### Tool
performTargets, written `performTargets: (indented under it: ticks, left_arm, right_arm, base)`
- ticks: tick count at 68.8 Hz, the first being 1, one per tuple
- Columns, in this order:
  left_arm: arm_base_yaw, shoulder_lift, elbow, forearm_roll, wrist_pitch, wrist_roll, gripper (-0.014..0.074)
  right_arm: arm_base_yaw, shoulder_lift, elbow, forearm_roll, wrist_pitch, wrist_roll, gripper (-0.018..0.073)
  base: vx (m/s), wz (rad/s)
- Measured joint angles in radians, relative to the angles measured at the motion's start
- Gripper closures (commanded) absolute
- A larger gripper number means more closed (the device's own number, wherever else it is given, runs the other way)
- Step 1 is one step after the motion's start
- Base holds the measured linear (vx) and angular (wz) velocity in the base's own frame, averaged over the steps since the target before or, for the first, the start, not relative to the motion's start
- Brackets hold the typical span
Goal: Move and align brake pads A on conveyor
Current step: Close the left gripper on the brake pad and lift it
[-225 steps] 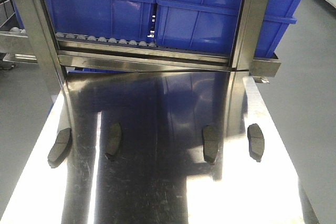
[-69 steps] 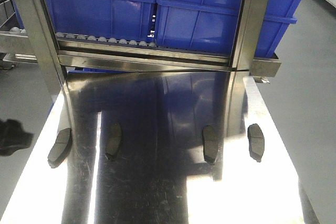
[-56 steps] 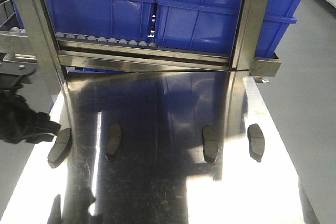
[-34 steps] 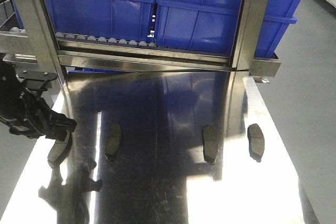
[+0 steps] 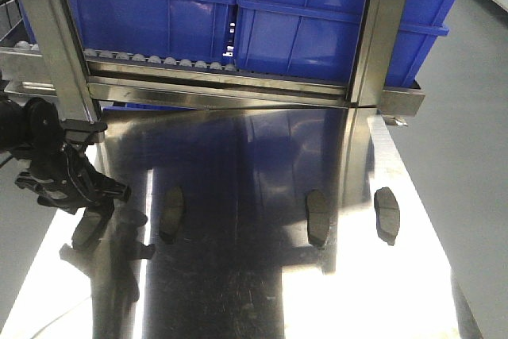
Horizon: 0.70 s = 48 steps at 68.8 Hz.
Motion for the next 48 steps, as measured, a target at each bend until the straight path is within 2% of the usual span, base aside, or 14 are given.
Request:
performTargets:
  ticks: [19,28,36,48]
  left_arm:
    - [0.0,0.045,-0.019,0.002,0.048,0.0,0.0153]
    - [0.0,0.049,-0.025,0.003,0.06,0.0,0.0191]
    - [0.0,0.058,-0.032,0.003,0.069,0.0,0.0296]
    - [0.0,0.061,-0.037,0.004,0.064,-0.001,0.0551]
  right_arm:
    - [0.0,0.0,0.0,0.0,0.0,0.0,0.0571]
    - [0.0,0.0,0.0,0.0,0.0,0.0,0.0571]
    - [0.0,0.0,0.0,0.0,0.0,0.0,0.0571]
    - [0.0,0.0,0.0,0.0,0.0,0.0,0.0571]
  base:
    - [0.0,0.0]
    - [0.0,0.0]
    - [0.0,0.0]
    - [0.0,0.0]
